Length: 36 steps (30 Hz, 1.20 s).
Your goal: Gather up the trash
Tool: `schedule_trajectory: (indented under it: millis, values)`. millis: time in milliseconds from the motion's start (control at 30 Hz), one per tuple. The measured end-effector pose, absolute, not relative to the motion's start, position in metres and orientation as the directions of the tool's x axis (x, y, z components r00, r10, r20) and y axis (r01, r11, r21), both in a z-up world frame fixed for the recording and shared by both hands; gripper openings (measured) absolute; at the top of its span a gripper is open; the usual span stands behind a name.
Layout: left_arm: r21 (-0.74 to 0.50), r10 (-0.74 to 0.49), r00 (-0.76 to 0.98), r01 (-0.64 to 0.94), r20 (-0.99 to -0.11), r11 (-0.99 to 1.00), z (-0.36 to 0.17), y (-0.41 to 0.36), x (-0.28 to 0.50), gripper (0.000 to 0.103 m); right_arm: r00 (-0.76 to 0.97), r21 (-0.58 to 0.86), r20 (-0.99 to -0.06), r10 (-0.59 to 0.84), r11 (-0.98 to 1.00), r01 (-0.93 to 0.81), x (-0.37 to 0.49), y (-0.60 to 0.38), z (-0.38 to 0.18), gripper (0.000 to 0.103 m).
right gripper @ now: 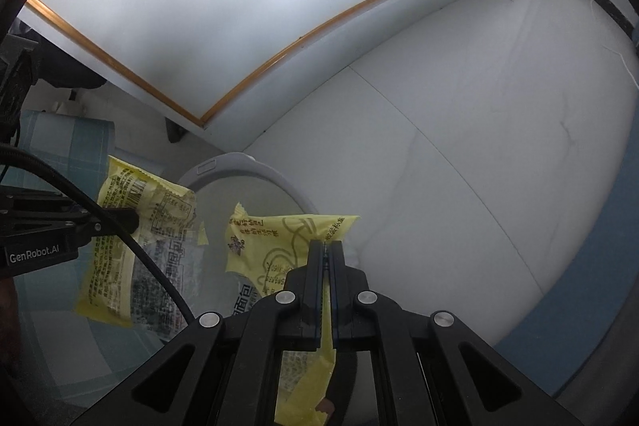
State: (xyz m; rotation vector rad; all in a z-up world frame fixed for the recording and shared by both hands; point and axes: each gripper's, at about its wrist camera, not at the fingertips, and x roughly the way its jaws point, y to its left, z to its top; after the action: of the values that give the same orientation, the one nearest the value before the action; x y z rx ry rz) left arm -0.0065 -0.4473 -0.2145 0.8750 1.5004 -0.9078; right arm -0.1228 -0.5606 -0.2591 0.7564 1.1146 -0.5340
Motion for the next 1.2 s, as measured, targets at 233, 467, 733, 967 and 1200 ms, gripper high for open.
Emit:
schedule_trajectory:
  millis: [233,467,733,967,1200]
  values:
    - [-0.162,0.048,-0.215,0.847,-0.975,0.507,-0.226,-0.445,0.003,0.005,0.358,0.279,-0.934,0.005,0.636,0.719,-0.114,-0.558,-0.276,0.006]
    - [-0.180,0.061,-0.246,0.837,-0.967,0.517,-0.232,-0.447,-0.001,0.014,0.371,0.316,-0.927,0.051,0.638,0.702,-0.106,-0.548,-0.281,0.007]
    - [-0.168,0.017,-0.199,0.870,-0.980,0.464,-0.220,-0.454,-0.010,0.054,0.347,0.309,-0.935,0.070,0.643,0.701,-0.111,-0.552,-0.283,0.012]
    - [-0.183,-0.018,-0.198,0.862,-0.980,0.473,-0.218,-0.448,-0.002,0.071,0.368,0.337,-0.926,0.087,0.631,0.699,-0.116,-0.554,-0.276,0.029]
    - [-0.167,-0.070,-0.152,0.843,-0.986,0.512,-0.197,-0.439,0.007,0.077,0.407,0.373,-0.908,0.098,0.628,0.683,-0.122,-0.559,-0.257,0.046]
